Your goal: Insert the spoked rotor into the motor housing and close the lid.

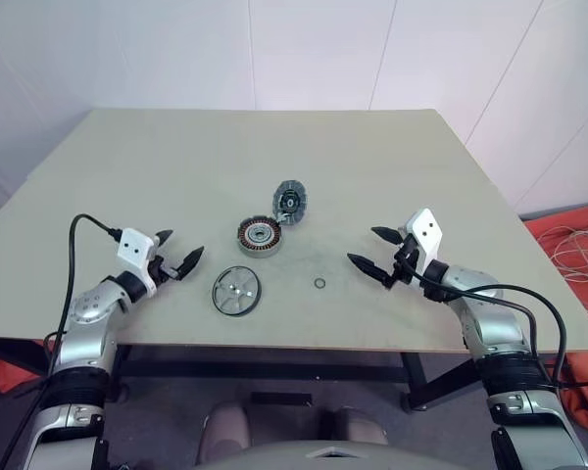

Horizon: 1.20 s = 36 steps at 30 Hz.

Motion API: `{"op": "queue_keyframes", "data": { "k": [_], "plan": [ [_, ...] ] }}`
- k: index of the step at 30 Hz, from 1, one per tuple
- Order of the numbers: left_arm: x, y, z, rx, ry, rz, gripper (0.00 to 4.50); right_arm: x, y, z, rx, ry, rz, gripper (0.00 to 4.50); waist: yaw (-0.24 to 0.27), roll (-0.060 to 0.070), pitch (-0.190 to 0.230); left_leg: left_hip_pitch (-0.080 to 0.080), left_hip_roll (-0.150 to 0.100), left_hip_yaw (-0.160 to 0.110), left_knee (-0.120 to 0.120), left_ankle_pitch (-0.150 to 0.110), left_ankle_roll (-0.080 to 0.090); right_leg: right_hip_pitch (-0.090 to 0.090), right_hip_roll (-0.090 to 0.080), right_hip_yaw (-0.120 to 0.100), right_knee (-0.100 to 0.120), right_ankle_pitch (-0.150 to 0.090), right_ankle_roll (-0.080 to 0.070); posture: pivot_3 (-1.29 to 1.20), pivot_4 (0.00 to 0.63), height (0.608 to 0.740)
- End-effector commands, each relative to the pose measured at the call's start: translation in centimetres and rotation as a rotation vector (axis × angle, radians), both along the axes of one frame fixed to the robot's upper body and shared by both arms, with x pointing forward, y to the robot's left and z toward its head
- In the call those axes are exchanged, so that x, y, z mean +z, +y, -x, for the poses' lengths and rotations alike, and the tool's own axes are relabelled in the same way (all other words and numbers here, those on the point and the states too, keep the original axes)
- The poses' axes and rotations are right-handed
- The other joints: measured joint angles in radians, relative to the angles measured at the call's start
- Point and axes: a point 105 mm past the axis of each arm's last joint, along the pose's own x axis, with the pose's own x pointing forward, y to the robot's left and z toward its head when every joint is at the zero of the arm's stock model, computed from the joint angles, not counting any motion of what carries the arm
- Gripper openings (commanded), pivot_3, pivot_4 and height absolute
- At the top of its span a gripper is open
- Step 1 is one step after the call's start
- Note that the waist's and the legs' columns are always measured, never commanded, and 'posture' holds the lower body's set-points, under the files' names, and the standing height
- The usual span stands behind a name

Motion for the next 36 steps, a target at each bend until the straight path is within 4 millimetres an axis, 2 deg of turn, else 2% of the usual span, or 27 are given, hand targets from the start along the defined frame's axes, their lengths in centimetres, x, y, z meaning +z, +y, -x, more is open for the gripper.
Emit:
{"op": "queue_keyframes", "data": {
  "k": [1, 17, 21, 26, 36],
  "plan": [
    [1.5, 0.3, 0.0, -0.004, -0.044, 0.002, 4.47, 1.8, 0.4, -0.2, 0.019, -0.063, -0.017, 4.5, 0.0, 0.0, 0.0, 0.0, 0.0, 0.0, 0.0, 0.0, 0.0, 0.0, 0.0, 0.0, 0.0, 0.0, 0.0, 0.0, 0.0, 0.74],
    [1.6, 0.1, 0.0, -0.017, -0.036, 0.015, 4.47, 1.8, 0.3, 0.4, 0.02, -0.058, -0.016, 4.5, 0.0, 0.0, 0.0, 0.0, 0.0, 0.0, 0.0, 0.0, 0.0, 0.0, 0.0, 0.0, 0.0, 0.0, 0.0, 0.0, 0.0, 0.74],
    [2.0, -0.2, -0.1, -0.023, -0.026, 0.07, 4.47, 1.9, 0.3, 0.3, 0.019, -0.058, -0.015, 4.5, 0.0, 0.0, 0.0, 0.0, 0.0, 0.0, 0.0, 0.0, 0.0, 0.0, 0.0, 0.0, 0.0, 0.0, 0.0, 0.0, 0.0, 0.74],
    [2.4, -1.9, 1.0, -0.124, 0.149, 0.337, 4.47, 1.9, 0.2, 0.3, 0.021, -0.059, -0.012, 4.5, 0.0, 0.0, 0.0, 0.001, 0.0, 0.0, 0.0, 0.0, 0.0, 0.0, 0.0, 0.0, 0.0, 0.0, 0.0, 0.0, 0.0, 0.74],
    [2.0, -2.7, 2.8, -0.215, 0.539, 0.575, 4.47, 1.7, 0.2, 0.5, 0.02, -0.057, -0.01, 4.5, 0.0, 0.0, 0.0, 0.003, 0.0, 0.001, -0.001, 0.001, -0.001, 0.001, 0.0, 0.0, 0.001, 0.0, -0.001, 0.0, 0.0, 0.74]
  ]
}}
